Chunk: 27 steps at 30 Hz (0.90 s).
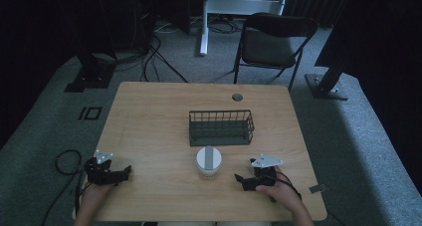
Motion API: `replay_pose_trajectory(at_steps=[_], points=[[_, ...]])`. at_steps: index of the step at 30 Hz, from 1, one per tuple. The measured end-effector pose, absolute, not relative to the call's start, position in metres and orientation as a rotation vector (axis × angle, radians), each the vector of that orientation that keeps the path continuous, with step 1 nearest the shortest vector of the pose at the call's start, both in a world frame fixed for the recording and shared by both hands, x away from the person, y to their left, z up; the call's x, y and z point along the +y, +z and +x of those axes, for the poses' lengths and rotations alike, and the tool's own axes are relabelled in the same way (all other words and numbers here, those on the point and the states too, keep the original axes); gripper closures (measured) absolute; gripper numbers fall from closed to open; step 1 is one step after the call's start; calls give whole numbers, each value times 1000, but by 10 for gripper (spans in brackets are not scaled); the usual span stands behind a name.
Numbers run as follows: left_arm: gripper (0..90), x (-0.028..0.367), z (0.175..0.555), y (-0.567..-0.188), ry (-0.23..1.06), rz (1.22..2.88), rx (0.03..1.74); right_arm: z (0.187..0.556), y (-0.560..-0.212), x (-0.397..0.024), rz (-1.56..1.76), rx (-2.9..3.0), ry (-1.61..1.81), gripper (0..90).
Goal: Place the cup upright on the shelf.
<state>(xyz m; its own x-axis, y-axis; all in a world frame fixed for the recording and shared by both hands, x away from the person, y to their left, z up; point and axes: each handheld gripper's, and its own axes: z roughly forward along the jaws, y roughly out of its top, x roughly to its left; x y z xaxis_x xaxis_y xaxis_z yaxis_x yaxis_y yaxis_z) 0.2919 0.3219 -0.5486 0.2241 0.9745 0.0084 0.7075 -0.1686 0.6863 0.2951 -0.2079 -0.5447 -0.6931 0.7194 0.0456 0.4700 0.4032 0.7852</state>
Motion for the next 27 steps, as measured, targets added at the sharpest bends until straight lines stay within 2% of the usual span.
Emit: replay_pose_trajectory(at_steps=[27], points=[[1,322,292,-549,623,1946,1544,286,-535,-156,823,2451,1317,111]])
